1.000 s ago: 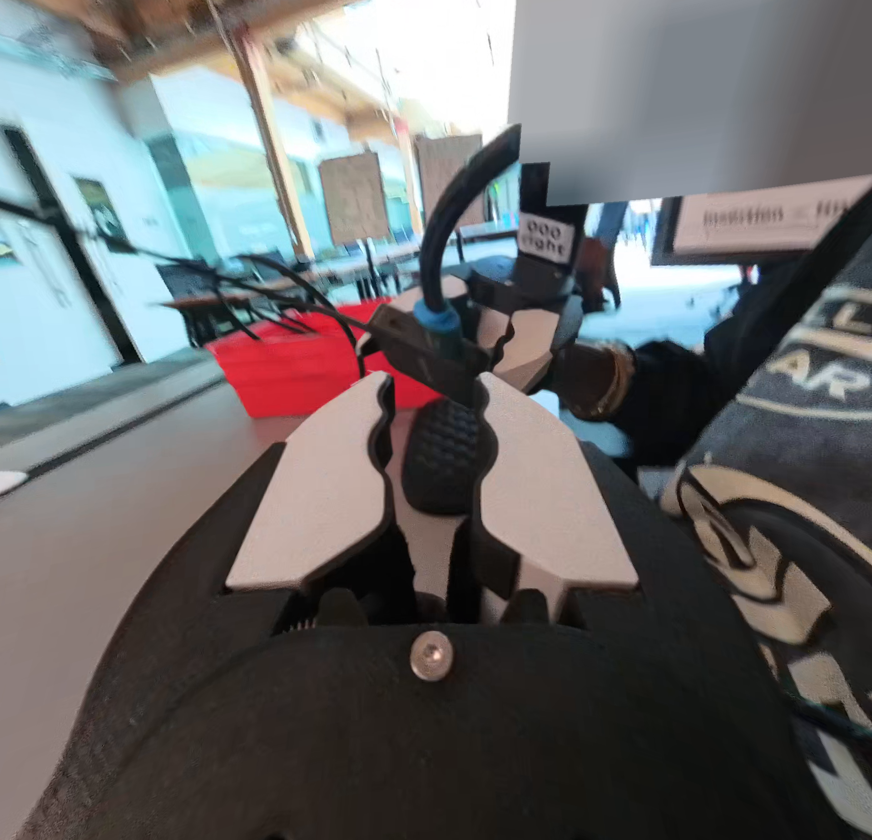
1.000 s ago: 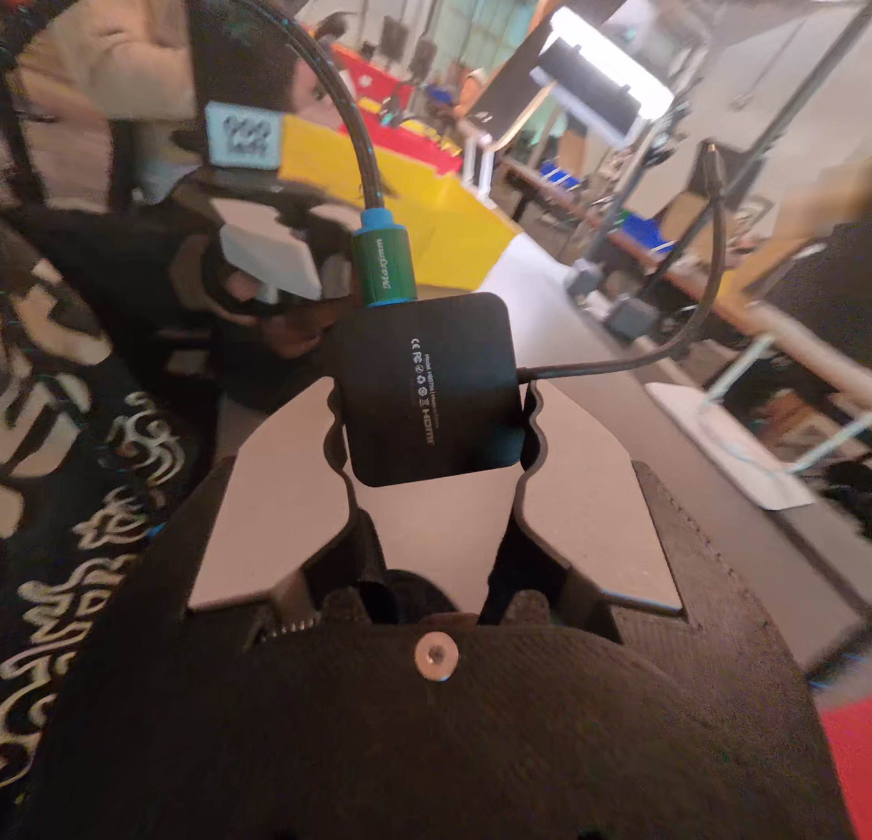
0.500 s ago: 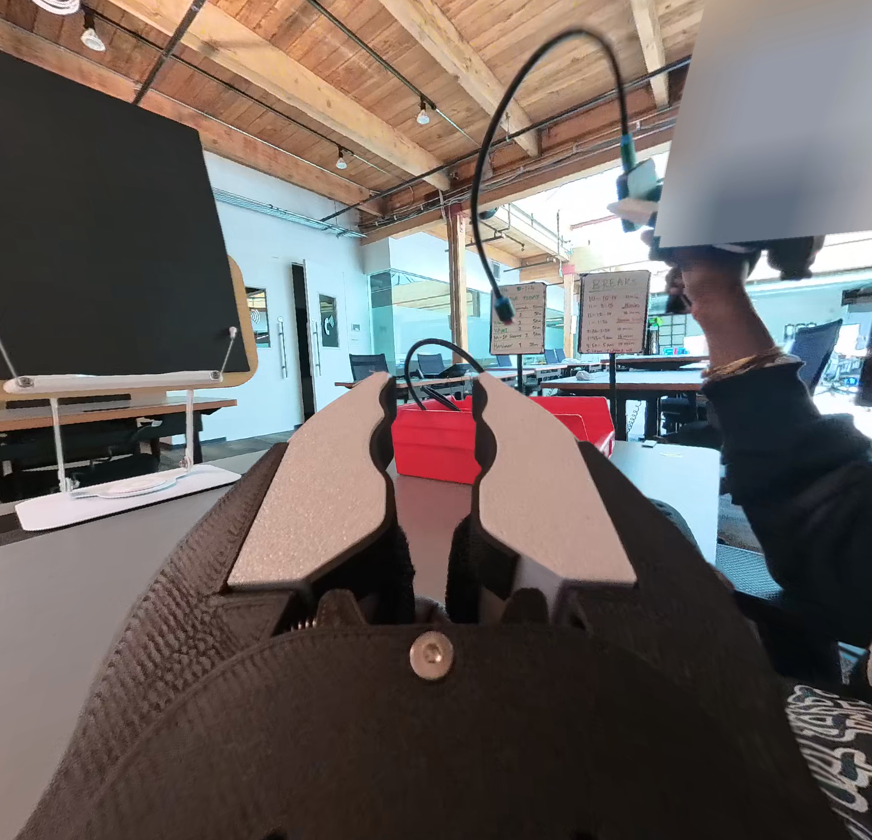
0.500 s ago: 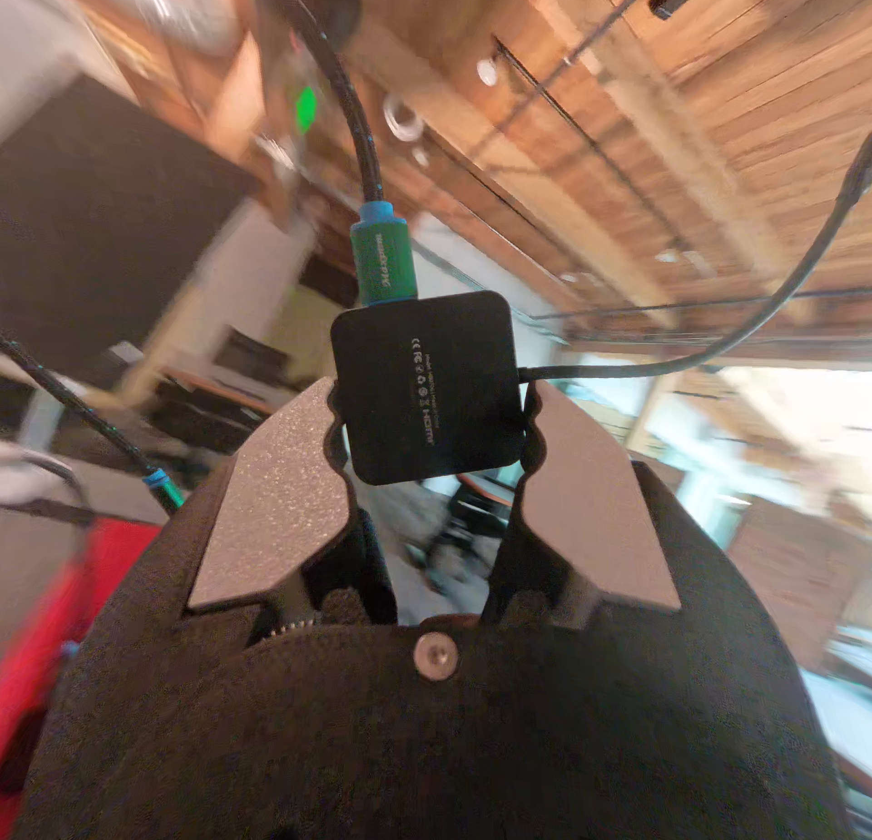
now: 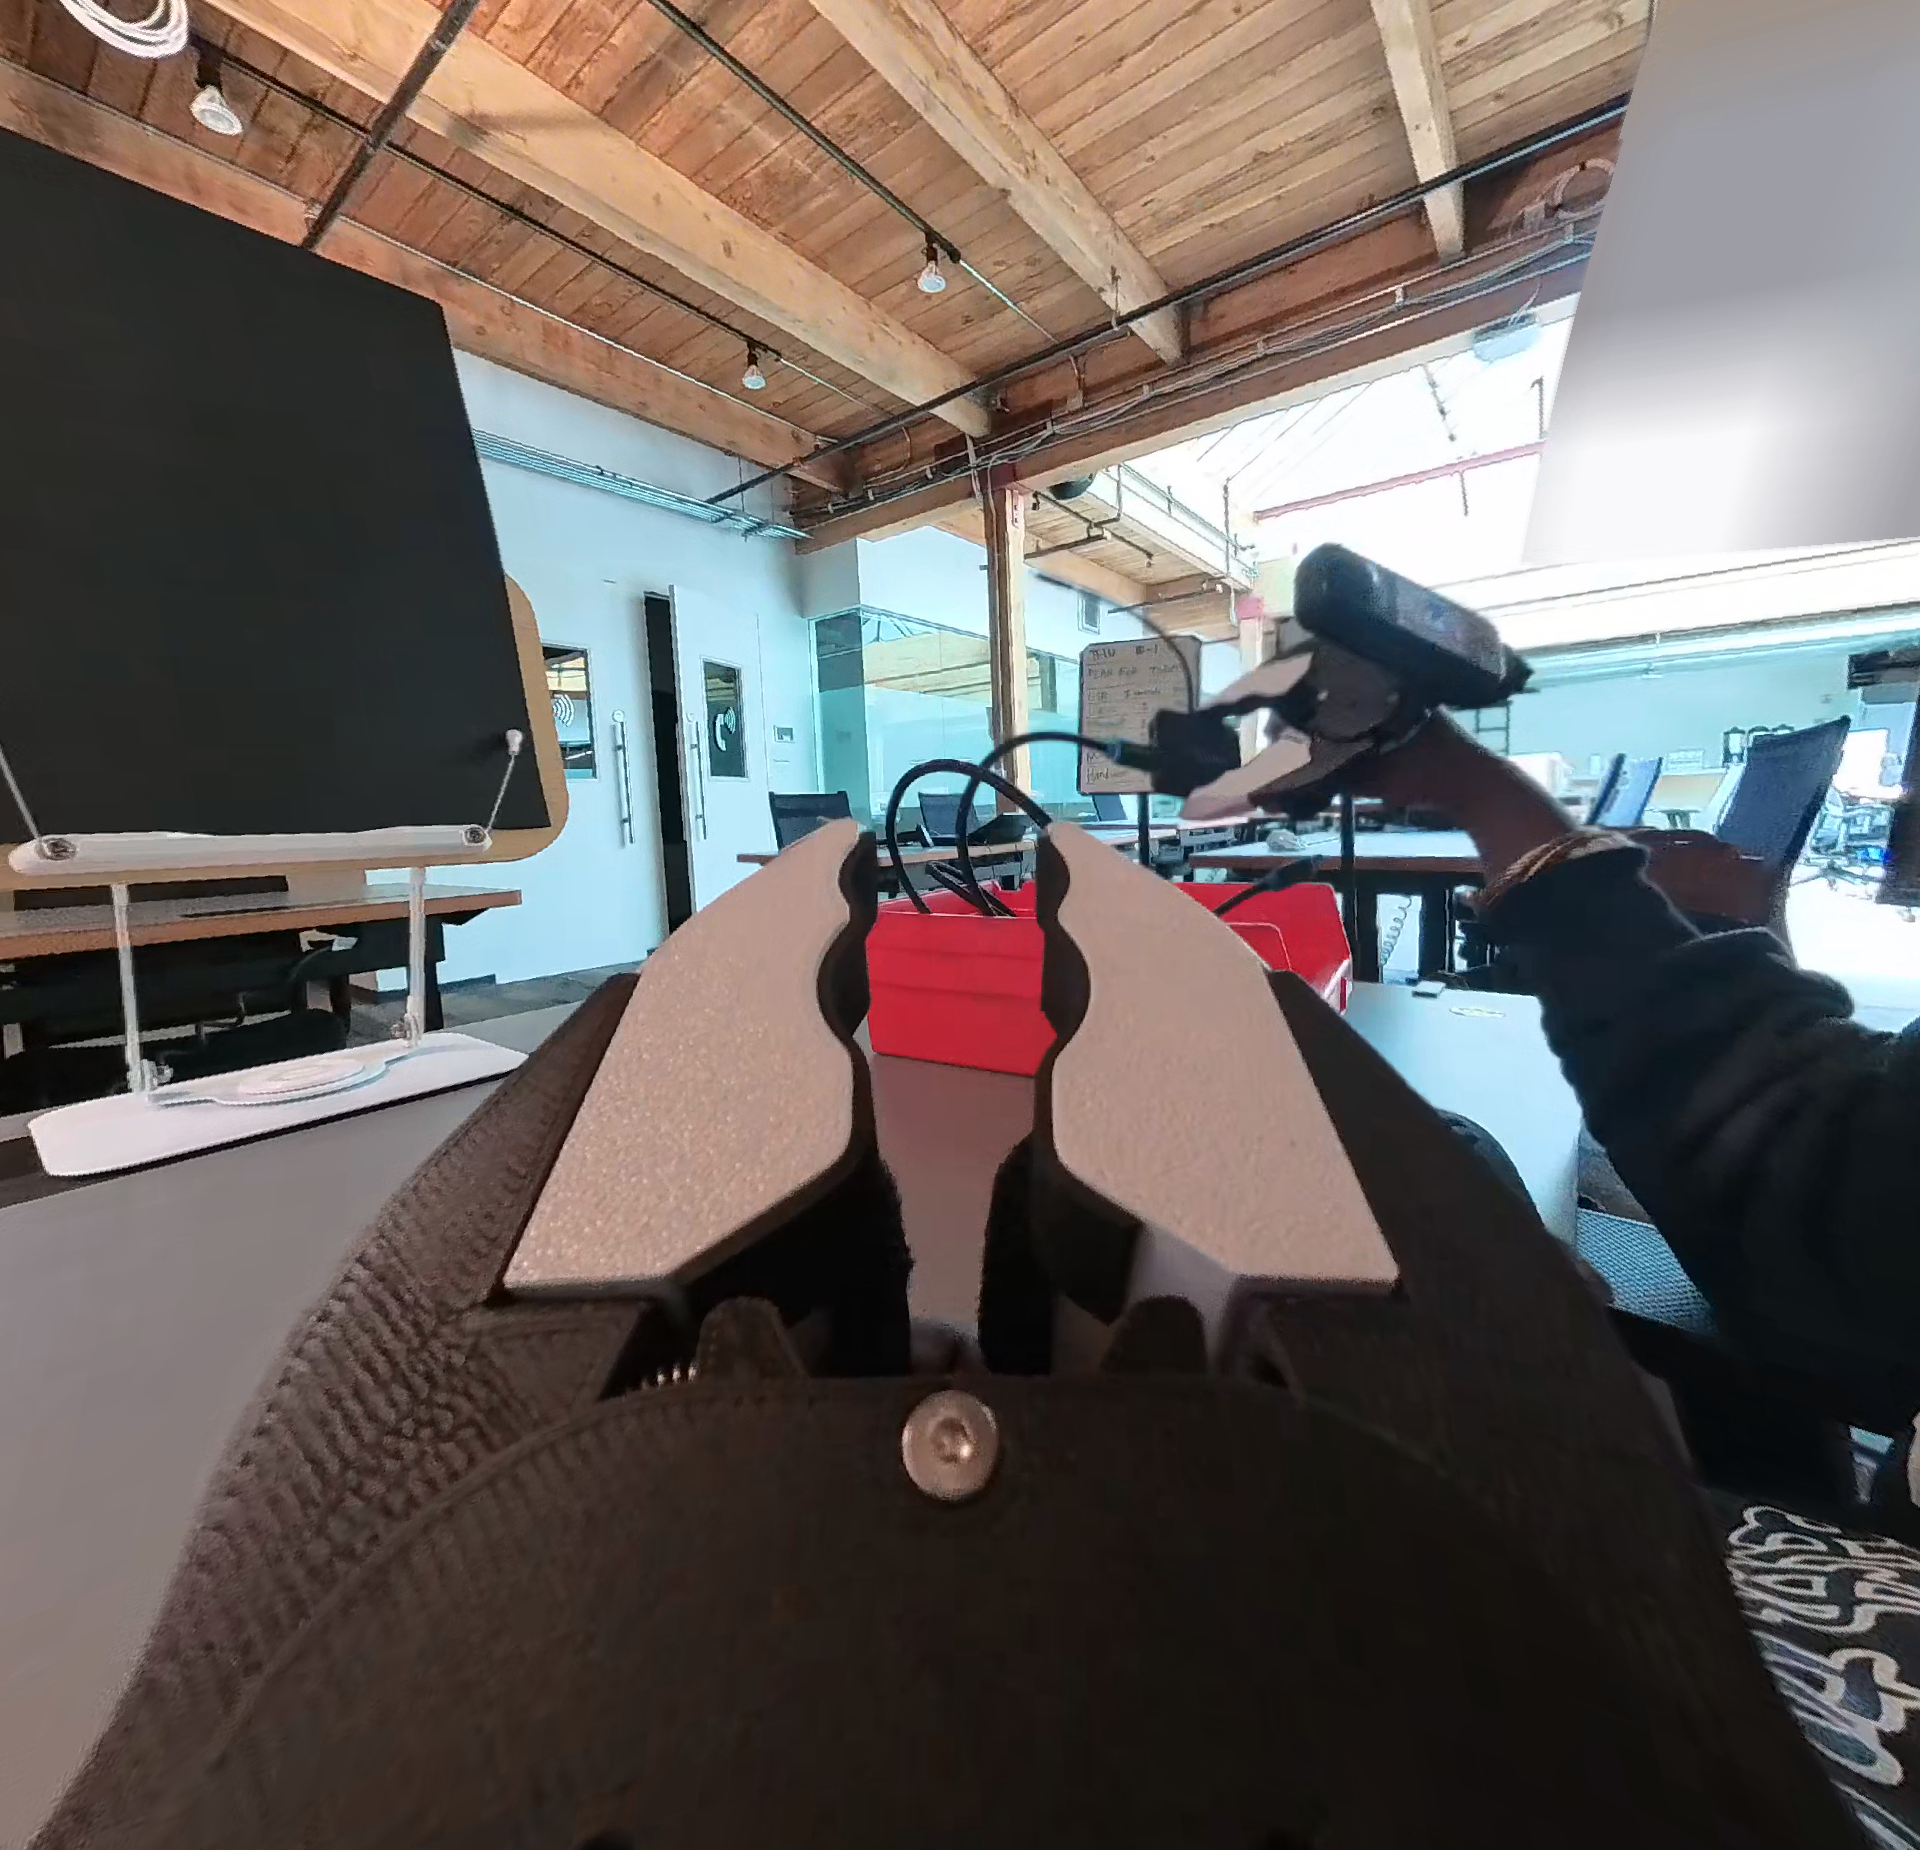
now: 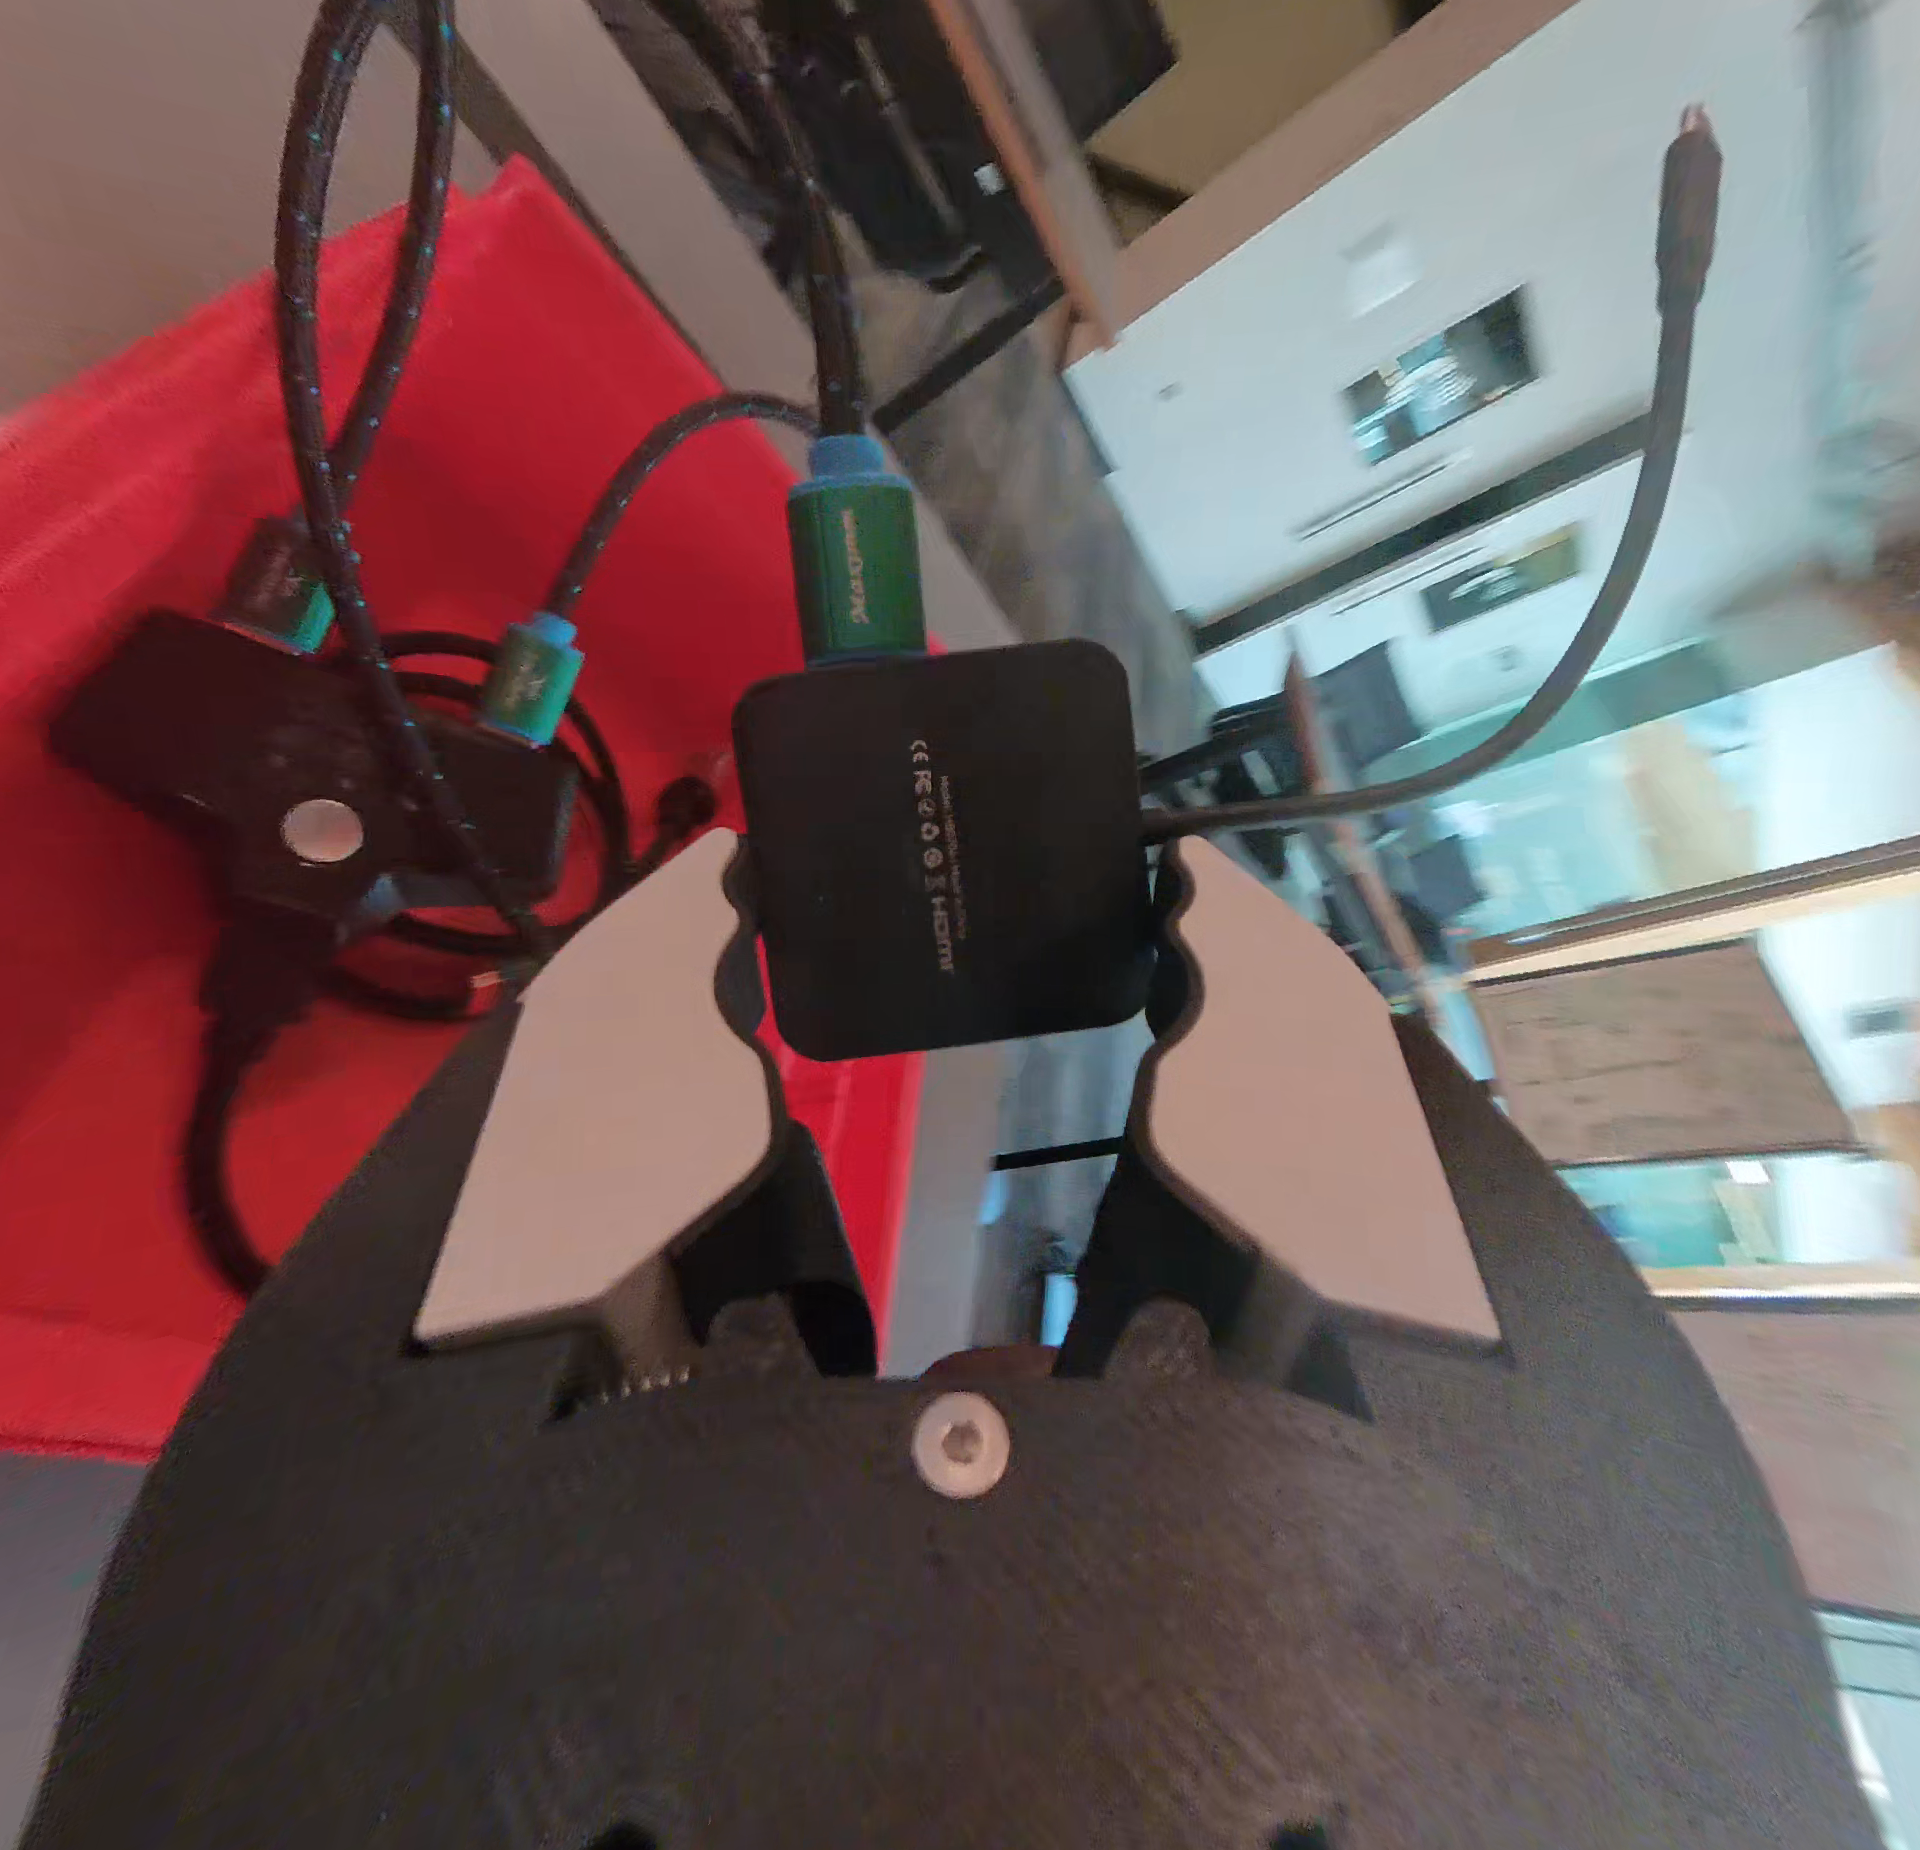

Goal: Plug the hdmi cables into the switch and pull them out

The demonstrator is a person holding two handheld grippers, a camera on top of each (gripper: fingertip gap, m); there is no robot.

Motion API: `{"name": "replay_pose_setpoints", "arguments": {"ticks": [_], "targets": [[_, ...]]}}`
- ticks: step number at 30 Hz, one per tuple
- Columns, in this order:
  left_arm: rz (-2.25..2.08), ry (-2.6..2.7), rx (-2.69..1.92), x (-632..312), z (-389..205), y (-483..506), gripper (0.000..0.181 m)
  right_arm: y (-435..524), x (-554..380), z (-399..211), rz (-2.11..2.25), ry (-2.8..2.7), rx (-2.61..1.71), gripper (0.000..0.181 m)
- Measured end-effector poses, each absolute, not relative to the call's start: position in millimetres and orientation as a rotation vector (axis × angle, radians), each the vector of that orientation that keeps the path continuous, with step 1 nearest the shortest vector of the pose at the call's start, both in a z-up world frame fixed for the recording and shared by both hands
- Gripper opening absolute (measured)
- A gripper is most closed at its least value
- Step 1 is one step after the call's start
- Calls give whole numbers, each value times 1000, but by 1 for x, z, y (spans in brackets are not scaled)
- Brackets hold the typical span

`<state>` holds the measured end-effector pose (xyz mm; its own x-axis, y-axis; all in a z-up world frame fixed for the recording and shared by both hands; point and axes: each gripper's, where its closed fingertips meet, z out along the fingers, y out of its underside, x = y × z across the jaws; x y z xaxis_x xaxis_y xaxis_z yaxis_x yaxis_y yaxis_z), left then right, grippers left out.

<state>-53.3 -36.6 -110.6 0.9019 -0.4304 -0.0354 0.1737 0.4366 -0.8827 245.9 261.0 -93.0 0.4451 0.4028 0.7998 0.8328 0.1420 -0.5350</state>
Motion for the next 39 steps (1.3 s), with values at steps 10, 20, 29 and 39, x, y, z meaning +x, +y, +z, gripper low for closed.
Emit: {"name": "replay_pose_setpoints", "arguments": {"ticks": [10,20,29,39], "targets": [[-358,288,-1051,-51,-111,-36,29,286,262,-216,-27,-1182,-2104,75],[-367,300,-1040,-50,-111,-38,29,256,249,-222,211,-1213,-2246,96],[-358,309,-1039,-49,-111,-38,29,262,325,-143,167,-822,-1900,57],[-372,301,-1043,-50,-112,-37,29,271,326,-203,202,-818,-2245,9]]}}
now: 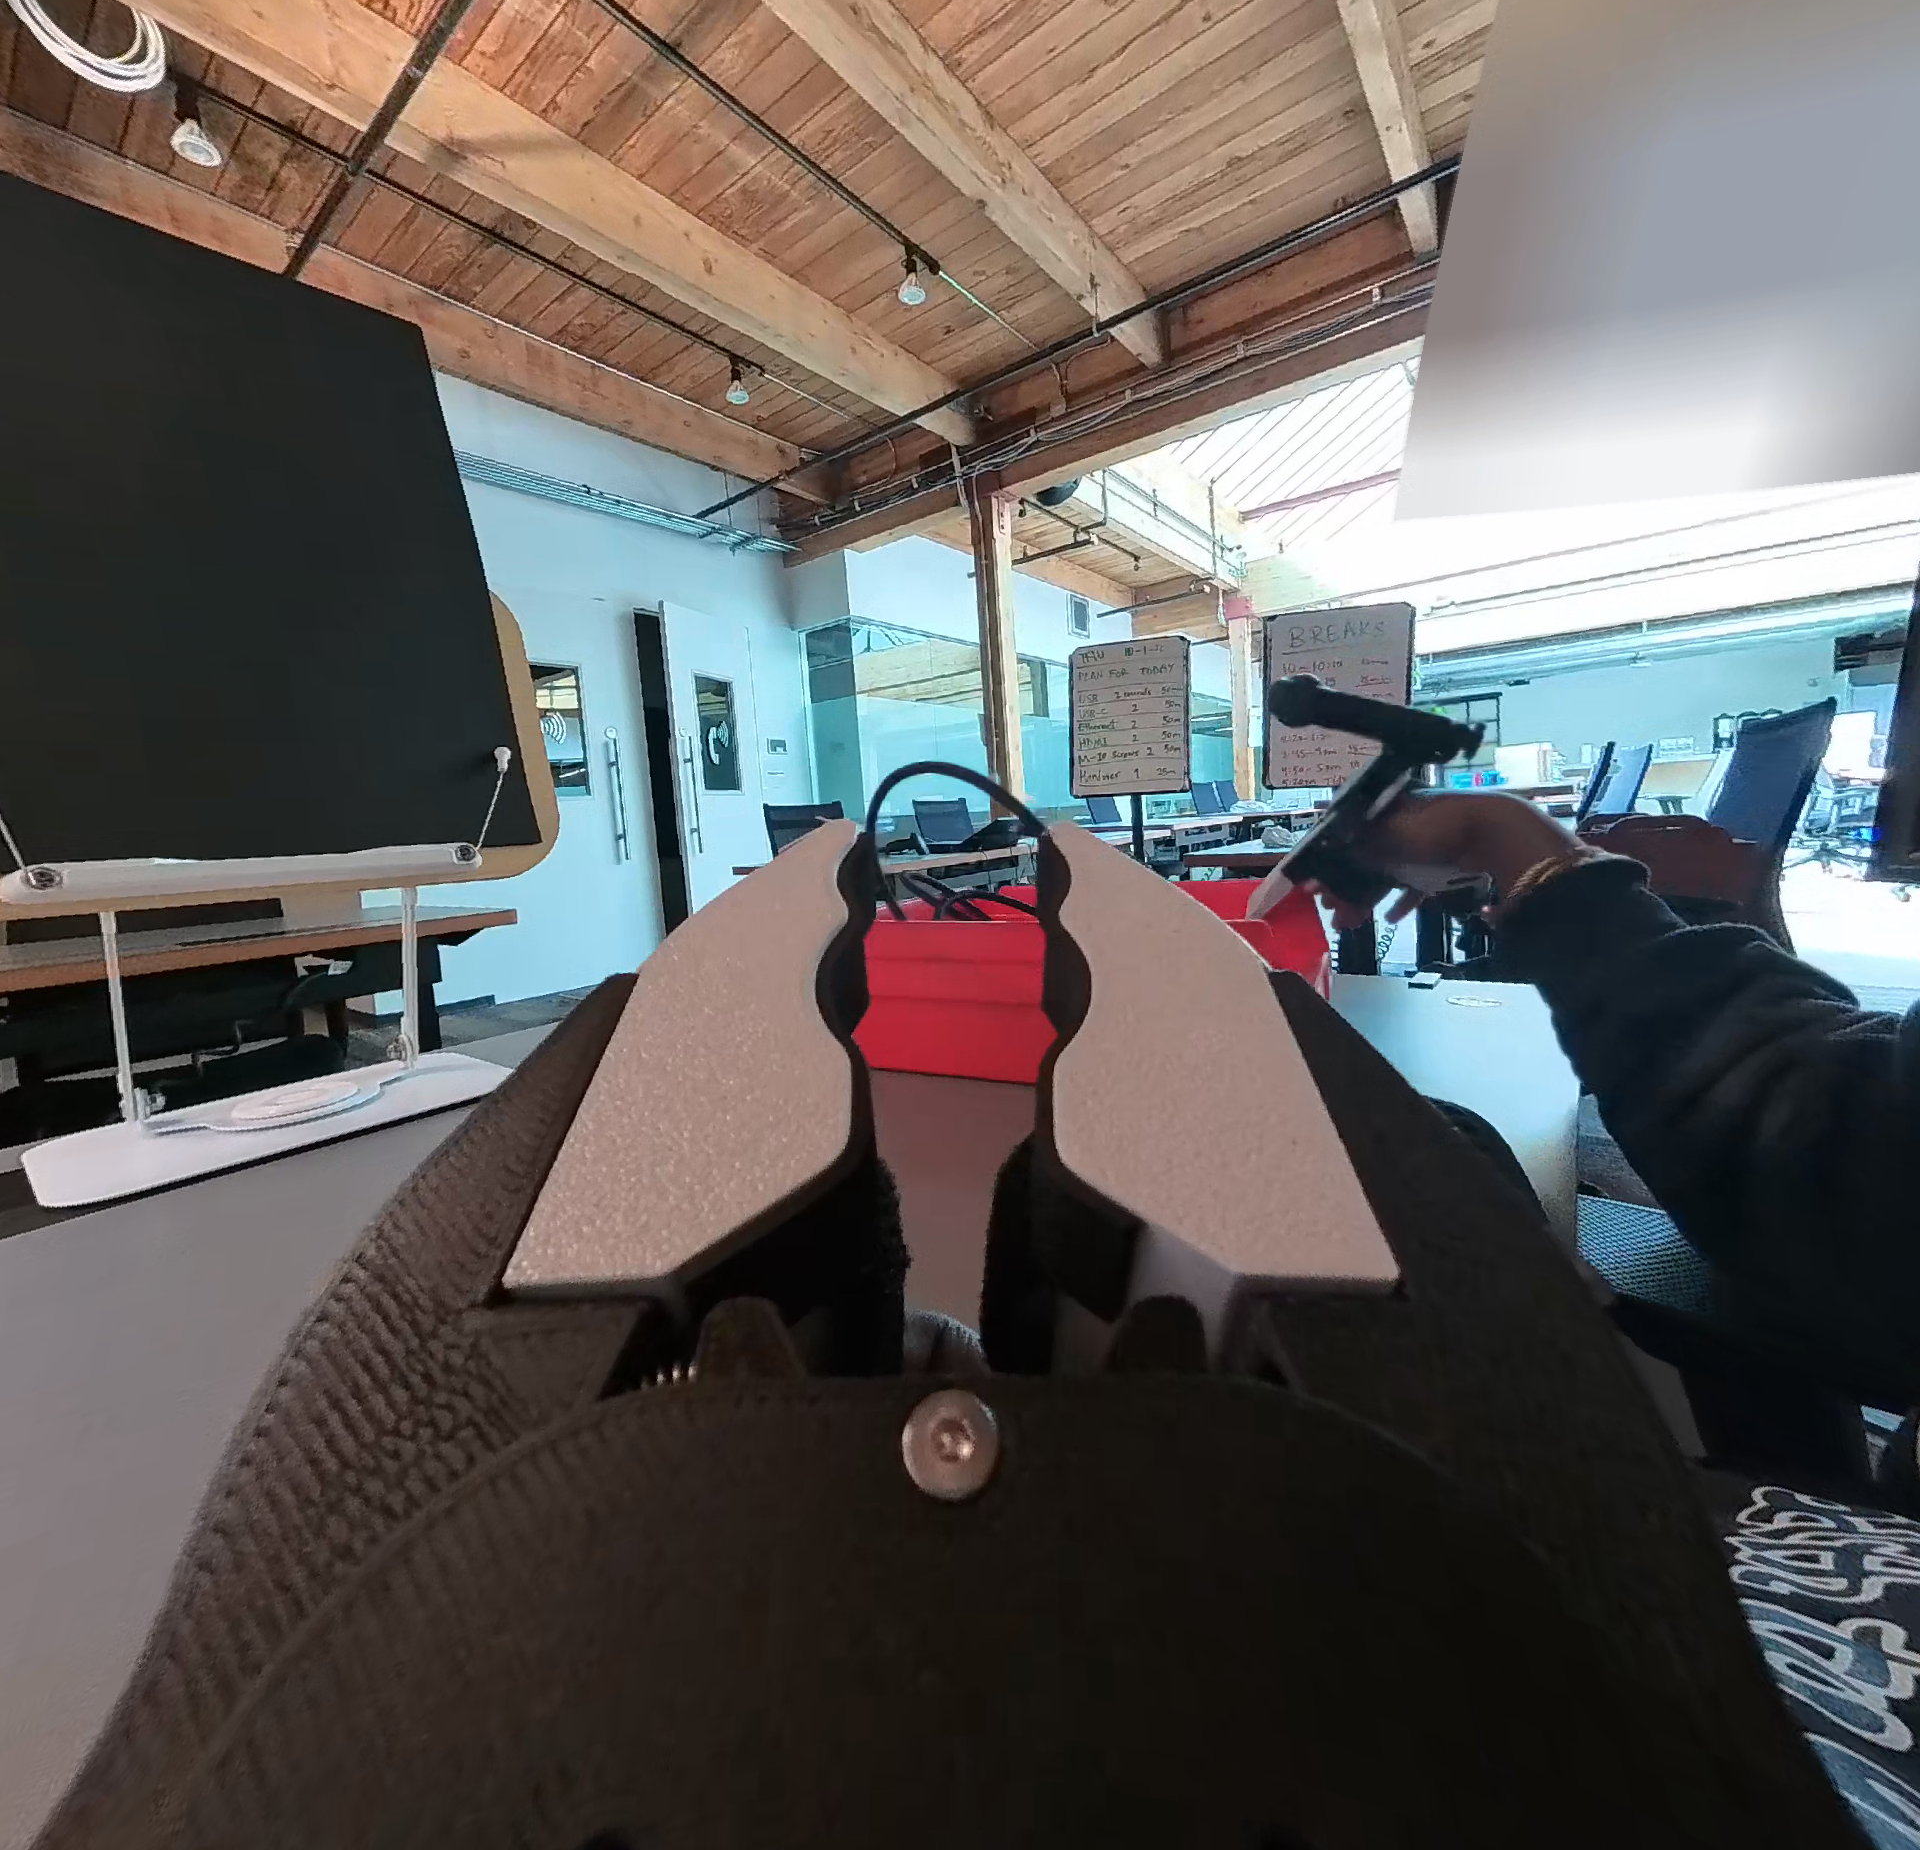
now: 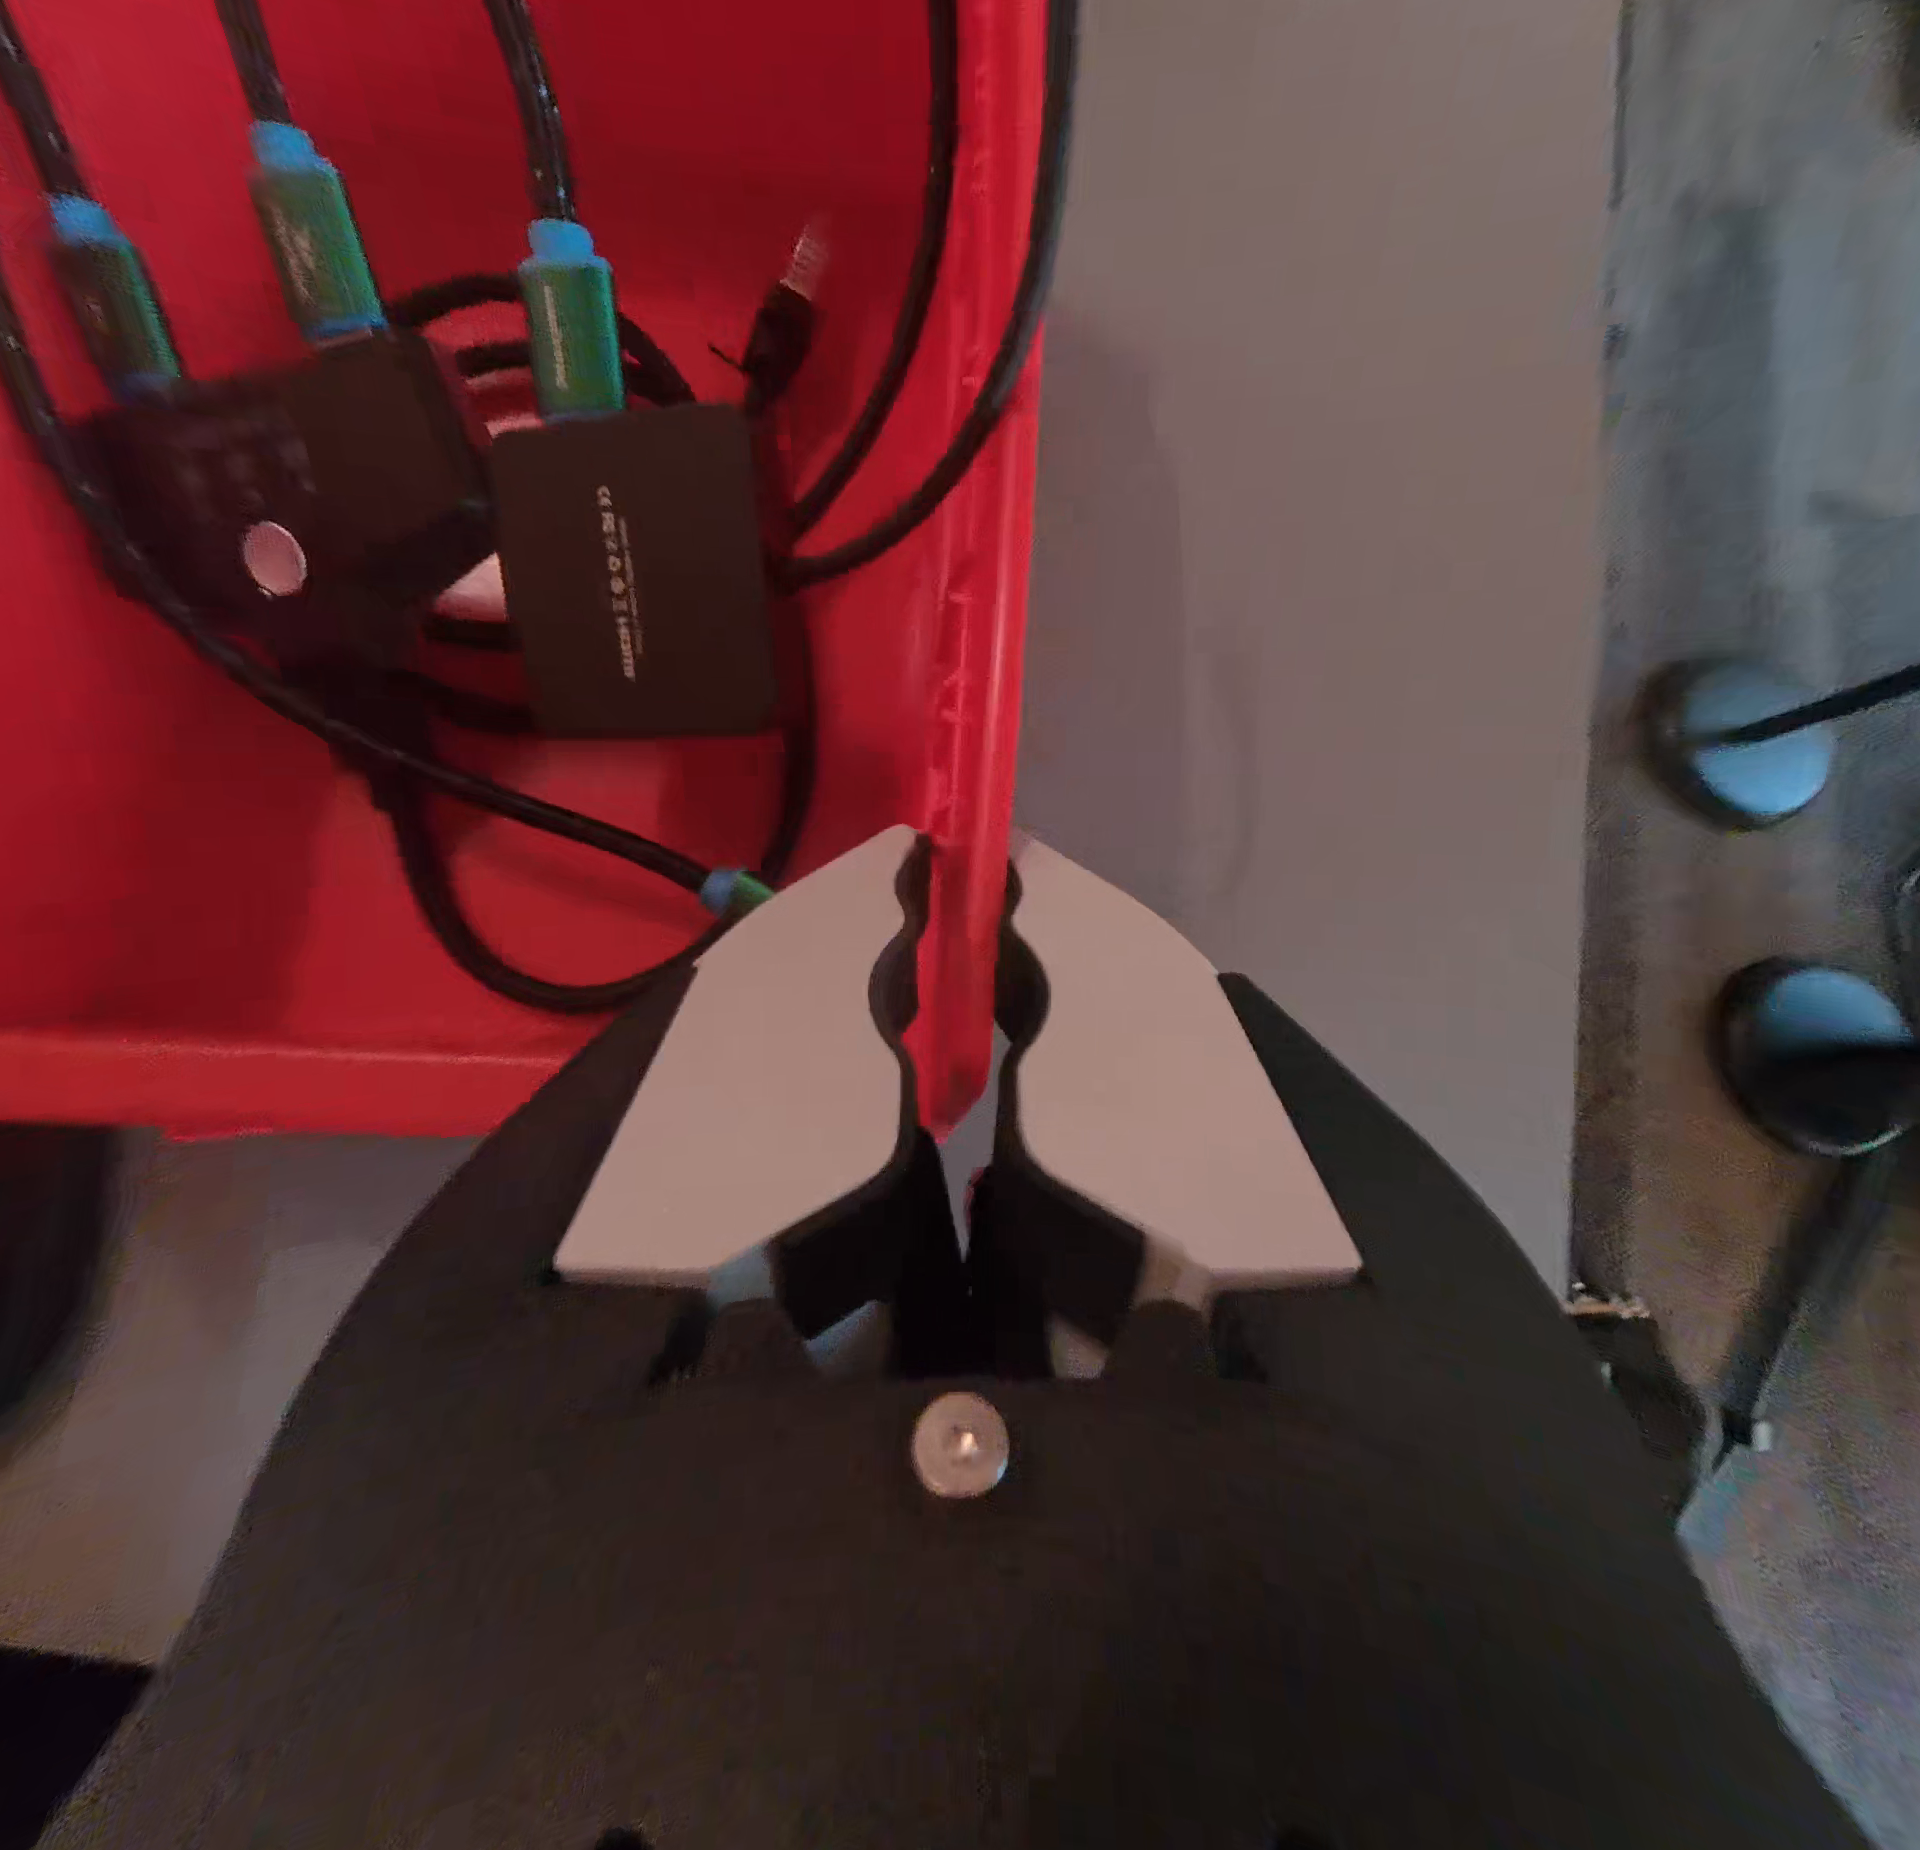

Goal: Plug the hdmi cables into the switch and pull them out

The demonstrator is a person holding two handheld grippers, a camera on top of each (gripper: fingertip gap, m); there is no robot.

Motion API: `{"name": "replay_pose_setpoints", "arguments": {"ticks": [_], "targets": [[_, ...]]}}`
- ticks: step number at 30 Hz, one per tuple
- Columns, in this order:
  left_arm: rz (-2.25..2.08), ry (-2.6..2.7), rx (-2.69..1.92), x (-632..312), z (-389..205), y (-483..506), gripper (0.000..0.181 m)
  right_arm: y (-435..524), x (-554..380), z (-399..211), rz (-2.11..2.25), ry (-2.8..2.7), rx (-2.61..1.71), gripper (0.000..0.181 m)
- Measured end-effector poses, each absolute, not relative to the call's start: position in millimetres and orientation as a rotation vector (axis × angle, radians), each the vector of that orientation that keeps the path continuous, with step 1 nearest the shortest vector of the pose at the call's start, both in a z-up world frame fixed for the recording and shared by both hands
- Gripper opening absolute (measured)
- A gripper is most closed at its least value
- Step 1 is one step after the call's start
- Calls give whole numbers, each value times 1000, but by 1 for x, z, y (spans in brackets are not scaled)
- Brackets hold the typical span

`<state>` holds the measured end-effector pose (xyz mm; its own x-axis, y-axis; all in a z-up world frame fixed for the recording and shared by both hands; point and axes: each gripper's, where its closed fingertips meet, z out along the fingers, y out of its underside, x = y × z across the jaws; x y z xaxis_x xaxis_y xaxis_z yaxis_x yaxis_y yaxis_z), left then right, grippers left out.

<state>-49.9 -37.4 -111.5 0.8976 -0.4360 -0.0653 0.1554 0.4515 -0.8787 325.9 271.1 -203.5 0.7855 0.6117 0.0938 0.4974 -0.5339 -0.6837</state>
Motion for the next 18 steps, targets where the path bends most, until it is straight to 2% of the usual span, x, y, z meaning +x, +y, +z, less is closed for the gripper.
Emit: {"name": "replay_pose_setpoints", "arguments": {"ticks": [7,18], "targets": [[-375,306,-1044,-49,-112,-37,29,262,295,-207,316,-929,-2237,7],[-372,324,-1043,-46,-112,-37,29,253,169,-208,206,-1243,-2052,14]]}}
